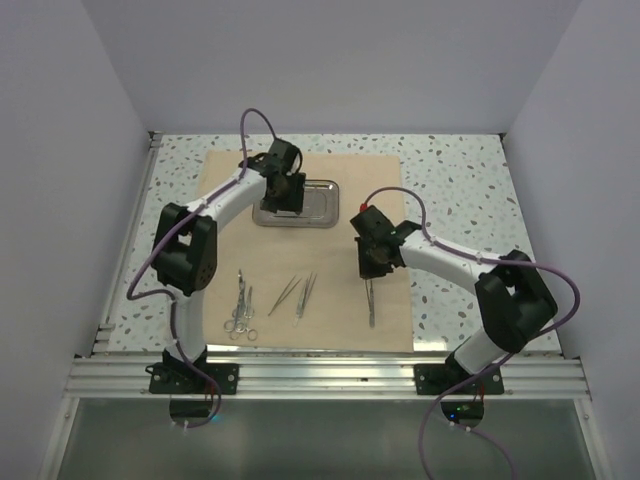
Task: Open and lay out the surgical kit
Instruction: Place the medical item in the surgical kit, then pick up the medical item from the container.
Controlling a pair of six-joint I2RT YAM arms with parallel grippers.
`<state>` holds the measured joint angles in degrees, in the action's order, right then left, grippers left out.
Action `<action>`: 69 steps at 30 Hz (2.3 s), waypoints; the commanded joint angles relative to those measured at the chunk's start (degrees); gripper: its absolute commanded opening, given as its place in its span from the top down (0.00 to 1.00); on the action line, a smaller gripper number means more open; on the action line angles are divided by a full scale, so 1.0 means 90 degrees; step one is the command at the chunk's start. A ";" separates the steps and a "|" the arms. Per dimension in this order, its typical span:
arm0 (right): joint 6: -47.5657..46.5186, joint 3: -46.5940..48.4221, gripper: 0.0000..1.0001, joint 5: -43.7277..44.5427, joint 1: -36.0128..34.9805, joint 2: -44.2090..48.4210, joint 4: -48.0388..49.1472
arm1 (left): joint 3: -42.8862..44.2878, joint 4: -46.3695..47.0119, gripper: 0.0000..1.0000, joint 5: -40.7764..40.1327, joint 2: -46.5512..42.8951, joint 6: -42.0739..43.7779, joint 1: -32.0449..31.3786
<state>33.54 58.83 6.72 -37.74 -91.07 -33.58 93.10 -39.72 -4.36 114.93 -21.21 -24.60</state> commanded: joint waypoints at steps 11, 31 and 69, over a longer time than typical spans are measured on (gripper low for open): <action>-0.0142 -0.0101 0.16 0.0385 -0.0163 0.1221 -0.1179 | 0.1062 0.0185 0.39 0.0191 0.1106 -0.0221 -0.0362; -0.0611 0.0563 0.15 0.0904 -0.0153 0.1310 -0.1884 | 0.1423 0.0097 0.57 -0.0257 0.2004 -0.0387 -0.0636; 0.0130 0.1852 0.02 0.2056 0.0247 0.2335 -0.2938 | 0.0558 -0.0791 1.00 -0.0589 -0.0015 -0.1928 -0.1709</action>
<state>31.53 73.63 22.83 -35.99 -73.23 -56.73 102.87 -46.15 -8.27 121.45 -31.42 -35.79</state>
